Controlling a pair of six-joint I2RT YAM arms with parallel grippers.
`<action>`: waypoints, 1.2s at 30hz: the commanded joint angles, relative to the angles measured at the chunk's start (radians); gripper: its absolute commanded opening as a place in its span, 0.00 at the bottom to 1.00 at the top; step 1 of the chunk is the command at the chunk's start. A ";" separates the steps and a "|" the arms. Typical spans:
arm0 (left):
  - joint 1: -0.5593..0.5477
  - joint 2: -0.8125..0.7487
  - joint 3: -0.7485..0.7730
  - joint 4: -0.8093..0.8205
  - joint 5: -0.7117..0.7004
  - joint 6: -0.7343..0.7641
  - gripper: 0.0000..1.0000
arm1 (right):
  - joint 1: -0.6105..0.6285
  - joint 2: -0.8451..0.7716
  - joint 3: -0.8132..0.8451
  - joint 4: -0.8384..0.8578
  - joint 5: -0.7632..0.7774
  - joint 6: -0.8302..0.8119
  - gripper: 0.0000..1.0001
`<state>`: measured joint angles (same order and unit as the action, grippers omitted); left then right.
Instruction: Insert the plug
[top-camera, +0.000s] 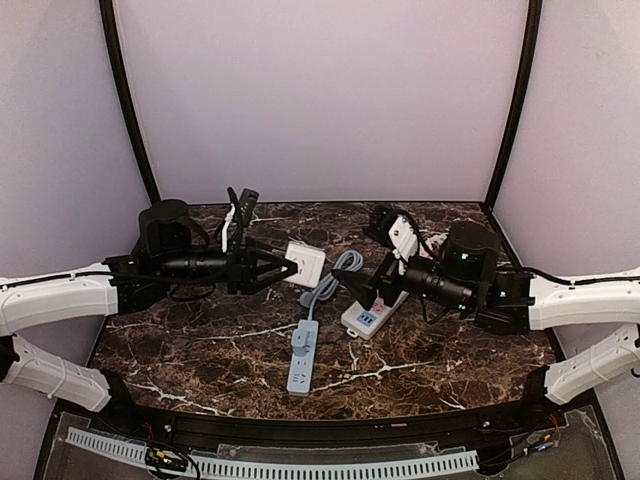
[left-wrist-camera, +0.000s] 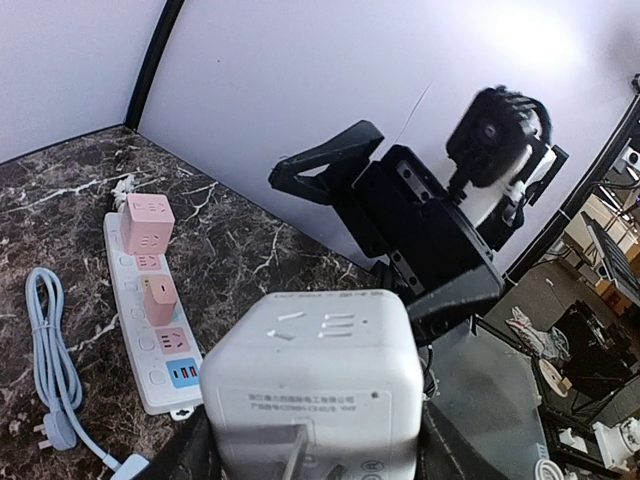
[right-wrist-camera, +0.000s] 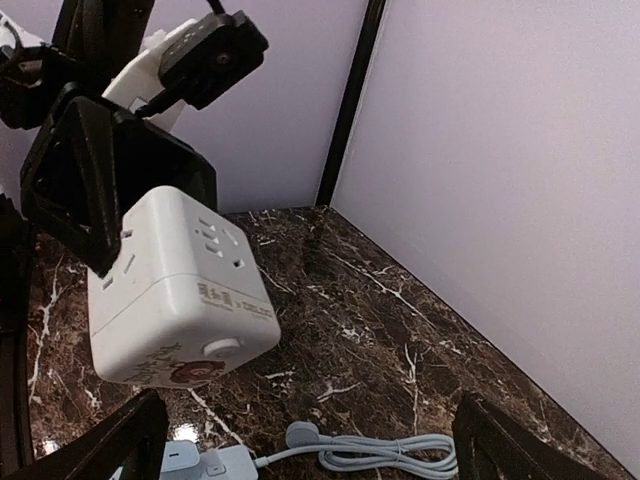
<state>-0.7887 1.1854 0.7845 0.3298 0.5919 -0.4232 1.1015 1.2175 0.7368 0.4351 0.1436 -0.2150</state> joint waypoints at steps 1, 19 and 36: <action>0.007 -0.056 -0.035 0.109 0.053 0.076 0.01 | -0.097 -0.030 0.014 -0.042 -0.228 0.339 0.99; 0.008 -0.041 -0.105 0.337 0.148 0.062 0.01 | -0.175 0.102 0.013 0.225 -0.701 0.694 0.99; 0.008 0.015 -0.113 0.452 0.150 -0.005 0.01 | -0.071 0.193 0.134 0.235 -0.621 0.652 0.91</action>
<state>-0.7868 1.1988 0.6830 0.6983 0.7403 -0.4099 1.0069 1.3918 0.8253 0.6430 -0.5030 0.4480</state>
